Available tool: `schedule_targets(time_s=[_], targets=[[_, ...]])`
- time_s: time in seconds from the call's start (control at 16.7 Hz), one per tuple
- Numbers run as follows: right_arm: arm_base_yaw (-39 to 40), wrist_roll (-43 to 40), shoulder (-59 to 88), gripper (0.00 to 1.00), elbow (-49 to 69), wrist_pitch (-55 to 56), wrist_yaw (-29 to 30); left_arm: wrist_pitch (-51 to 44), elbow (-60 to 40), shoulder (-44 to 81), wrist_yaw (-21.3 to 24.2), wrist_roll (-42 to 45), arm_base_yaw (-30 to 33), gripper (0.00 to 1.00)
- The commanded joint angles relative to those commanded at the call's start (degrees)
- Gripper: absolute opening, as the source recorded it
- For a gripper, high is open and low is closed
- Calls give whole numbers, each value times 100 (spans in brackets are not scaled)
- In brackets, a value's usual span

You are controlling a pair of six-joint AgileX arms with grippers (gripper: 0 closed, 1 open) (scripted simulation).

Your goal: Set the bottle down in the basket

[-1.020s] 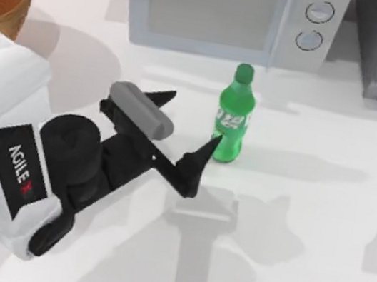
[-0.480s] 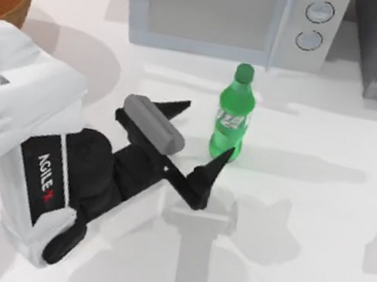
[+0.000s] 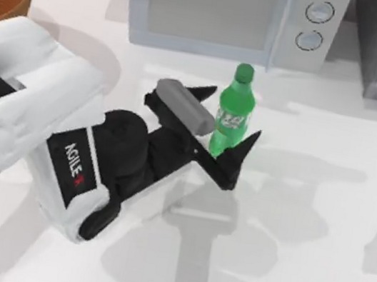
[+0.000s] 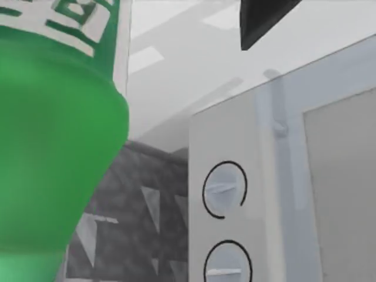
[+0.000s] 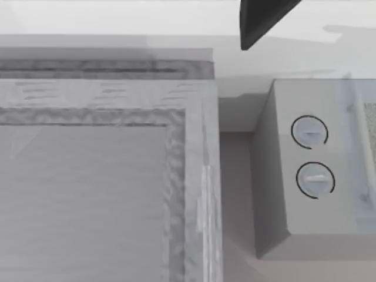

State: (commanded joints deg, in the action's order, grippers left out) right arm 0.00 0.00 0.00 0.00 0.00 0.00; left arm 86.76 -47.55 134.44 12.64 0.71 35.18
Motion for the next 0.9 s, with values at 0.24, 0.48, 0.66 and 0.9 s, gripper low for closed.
schedule_targets(time_s=[0.24,0.48,0.66,0.9], targets=[[0,0,0,100,0,0,0,-422,-566,142,-84,-2,85,100],[0,0,0,100,0,0,0,-444,-594,149,-88,-3,89,100],[0,0,0,100,0,0,0,-444,-594,149,-88,-3,89,77],[0,0,0,100,0,0,0,-444,-594,149,-88,-3,89,47]])
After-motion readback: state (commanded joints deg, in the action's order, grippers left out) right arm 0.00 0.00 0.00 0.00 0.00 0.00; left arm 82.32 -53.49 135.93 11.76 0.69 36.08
